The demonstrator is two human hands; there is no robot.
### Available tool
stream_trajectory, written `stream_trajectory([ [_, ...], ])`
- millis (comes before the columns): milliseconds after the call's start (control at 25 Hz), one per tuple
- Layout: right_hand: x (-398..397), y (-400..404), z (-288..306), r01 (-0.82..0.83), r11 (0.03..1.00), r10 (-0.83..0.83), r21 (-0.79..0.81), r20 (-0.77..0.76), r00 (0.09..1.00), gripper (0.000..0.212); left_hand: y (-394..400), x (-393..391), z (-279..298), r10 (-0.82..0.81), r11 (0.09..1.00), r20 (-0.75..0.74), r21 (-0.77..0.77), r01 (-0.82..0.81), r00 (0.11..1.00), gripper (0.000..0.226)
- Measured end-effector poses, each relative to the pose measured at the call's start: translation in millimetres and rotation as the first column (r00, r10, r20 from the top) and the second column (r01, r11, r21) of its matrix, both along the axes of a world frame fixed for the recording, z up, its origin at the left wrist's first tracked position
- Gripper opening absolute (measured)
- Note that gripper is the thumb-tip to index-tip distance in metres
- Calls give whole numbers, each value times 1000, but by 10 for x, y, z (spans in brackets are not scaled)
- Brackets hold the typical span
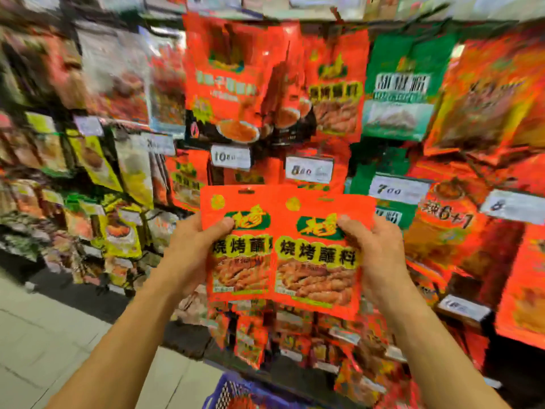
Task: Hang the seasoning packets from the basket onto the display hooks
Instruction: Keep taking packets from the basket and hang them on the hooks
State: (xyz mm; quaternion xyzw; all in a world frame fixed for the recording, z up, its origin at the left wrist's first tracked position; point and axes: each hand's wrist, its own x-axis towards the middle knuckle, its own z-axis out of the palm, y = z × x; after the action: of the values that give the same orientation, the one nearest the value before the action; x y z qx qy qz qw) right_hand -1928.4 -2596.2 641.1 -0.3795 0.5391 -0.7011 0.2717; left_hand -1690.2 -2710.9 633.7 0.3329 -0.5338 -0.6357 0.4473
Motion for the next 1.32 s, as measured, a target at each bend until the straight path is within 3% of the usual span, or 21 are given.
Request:
stream_trajectory([
  [240, -129, -282, 1140, 161, 969, -174, -188, -58, 983, 12, -450, 4, 1014, -7, 990, -143, -140, -13, 990, 12],
  [440, -301, -636, 1648, 289, 938, -314, -192, -117, 942, 16, -863, -80, 1439, -37, 975, -149, -223, 3, 988, 16],
  [640, -195, -1006, 1772, 297, 944, -316, -143, -142, 938, 19, -1079, -208, 1562, -90, 971, -149, -232, 53, 985, 7],
  [1000, -289, -1275, 1905, 360, 928, -371, -97, -152, 916, 34, -1139, -395, 1566, -122, 970, -132, -225, 90, 984, 11],
  [1200, -272, -1298, 1967, 358, 932, -362, -57, -83, 929, 25, -1113, -611, 1666, -138, 969, -100, -222, 113, 985, 34],
  [1320, -289, -1296, 1980, 366, 929, -370, -55, -84, 925, 24, -1006, -818, 1741, -144, 956, -101, -271, 112, 984, 22],
])
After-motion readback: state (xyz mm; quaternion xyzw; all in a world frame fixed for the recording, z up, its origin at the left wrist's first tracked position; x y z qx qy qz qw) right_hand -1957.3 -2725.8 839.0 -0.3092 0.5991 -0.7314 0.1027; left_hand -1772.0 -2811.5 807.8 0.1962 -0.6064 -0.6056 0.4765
